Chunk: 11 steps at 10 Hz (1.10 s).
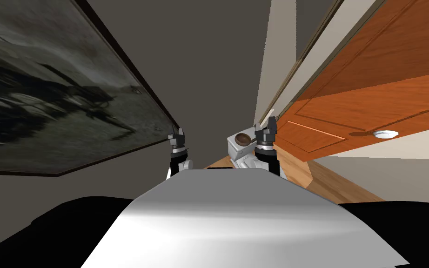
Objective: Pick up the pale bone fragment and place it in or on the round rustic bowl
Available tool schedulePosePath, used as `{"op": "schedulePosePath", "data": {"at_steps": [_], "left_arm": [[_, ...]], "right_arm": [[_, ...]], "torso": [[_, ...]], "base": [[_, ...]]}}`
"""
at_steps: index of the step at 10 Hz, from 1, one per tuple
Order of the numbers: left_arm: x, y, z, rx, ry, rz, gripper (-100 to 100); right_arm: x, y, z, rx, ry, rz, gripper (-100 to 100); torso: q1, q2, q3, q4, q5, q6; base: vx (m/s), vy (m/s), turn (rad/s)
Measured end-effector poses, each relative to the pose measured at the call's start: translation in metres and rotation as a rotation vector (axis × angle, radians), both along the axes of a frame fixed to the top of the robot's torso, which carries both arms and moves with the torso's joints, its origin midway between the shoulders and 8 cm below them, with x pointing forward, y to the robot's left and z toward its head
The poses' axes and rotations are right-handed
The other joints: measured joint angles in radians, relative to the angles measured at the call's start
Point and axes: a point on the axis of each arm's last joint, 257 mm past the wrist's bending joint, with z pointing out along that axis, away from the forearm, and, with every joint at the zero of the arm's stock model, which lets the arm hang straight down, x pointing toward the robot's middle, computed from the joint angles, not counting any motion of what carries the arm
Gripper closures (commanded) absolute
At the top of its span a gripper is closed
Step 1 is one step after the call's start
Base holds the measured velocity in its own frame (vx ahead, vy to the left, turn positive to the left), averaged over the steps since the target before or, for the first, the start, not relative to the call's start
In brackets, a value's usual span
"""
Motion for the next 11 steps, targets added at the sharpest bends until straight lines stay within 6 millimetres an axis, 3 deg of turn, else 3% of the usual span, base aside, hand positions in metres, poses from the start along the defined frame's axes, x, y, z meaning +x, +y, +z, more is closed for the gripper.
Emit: {"op": "schedulePosePath", "data": {"at_steps": [4,6,11], "left_arm": [[0.000,0.000,0.000,0.001,0.000,0.000,0],[0.000,0.000,0.000,0.000,0.000,0.000,0],[0.000,0.000,0.000,0.000,0.000,0.000,0]], "right_arm": [[0.012,0.006,-0.065,0.028,0.168,0.058,-100],[0.010,0.003,-0.099,0.062,0.261,0.076,-100],[0.011,0.003,-0.104,0.067,0.270,0.079,-100]], "torso": [[-0.016,-0.001,-0.001,0.000,-0.004,0.001],[-0.002,0.002,0.001,0.000,-0.001,0.000],[0.001,0.001,0.001,0.000,0.000,0.000]], "base": [[0.020,-0.201,-0.178],[-0.004,0.005,0.003],[0.000,0.000,0.001]]}}
